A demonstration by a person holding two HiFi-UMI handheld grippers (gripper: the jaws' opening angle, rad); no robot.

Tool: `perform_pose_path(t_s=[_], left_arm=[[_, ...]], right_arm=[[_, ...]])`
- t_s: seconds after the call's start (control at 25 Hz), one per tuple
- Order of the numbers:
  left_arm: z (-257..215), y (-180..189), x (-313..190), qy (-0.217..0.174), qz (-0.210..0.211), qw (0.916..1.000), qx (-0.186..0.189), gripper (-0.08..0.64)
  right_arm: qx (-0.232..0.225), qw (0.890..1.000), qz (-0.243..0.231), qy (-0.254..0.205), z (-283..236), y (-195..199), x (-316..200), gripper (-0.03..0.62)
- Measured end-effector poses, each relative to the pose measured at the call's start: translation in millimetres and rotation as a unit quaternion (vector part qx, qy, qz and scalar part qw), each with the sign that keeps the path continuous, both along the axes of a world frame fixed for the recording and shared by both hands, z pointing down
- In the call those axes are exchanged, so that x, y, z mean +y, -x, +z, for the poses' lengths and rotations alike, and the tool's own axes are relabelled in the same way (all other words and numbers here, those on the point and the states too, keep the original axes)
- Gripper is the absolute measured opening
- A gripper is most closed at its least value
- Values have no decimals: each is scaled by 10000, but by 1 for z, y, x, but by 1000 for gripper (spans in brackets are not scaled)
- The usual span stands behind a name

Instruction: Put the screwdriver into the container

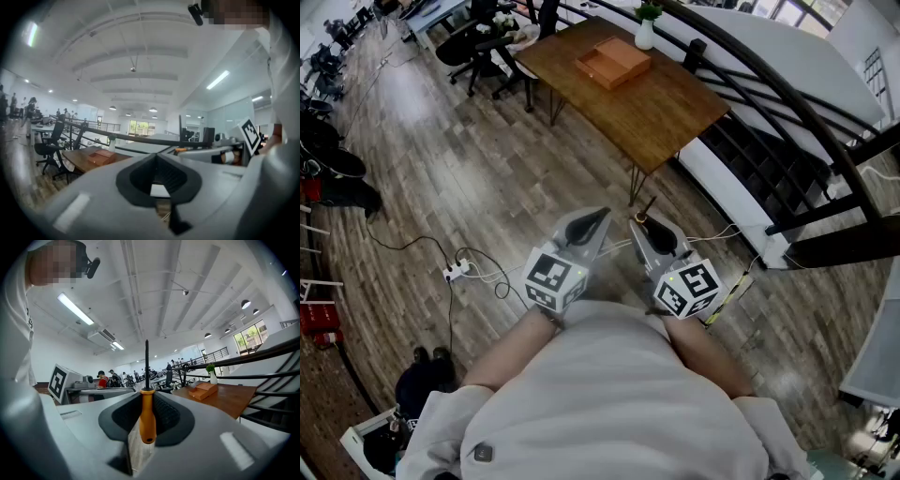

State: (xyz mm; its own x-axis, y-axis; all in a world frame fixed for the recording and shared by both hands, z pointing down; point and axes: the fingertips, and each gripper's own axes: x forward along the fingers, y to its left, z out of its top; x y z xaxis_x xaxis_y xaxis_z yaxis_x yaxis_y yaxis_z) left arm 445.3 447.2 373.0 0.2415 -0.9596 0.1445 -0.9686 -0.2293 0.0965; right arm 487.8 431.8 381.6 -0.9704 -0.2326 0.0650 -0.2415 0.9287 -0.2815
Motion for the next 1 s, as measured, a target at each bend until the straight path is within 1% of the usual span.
perform_pose_path(t_s=[0.32,0.52,0.64,0.8,1.0], left_arm=[[5,3,-9,34,32,10000,39,4],[3,13,-19,-1,40,10000,-19,5],[8,25,-24,36,33,10000,20,5],[11,43,-35,56,29,10000,62,5],[15,81,-47,26,15,9999,118,3]], right_arm=[[23,10000,66,40,5,1,-8,78],[14,9999,80,98,7,9,-19,78],[-77,9998,29,207,8,21,-23,80],[-77,9998,12,183,7,38,-32,80],[-106,9996,36,254,14,72,-48,80]])
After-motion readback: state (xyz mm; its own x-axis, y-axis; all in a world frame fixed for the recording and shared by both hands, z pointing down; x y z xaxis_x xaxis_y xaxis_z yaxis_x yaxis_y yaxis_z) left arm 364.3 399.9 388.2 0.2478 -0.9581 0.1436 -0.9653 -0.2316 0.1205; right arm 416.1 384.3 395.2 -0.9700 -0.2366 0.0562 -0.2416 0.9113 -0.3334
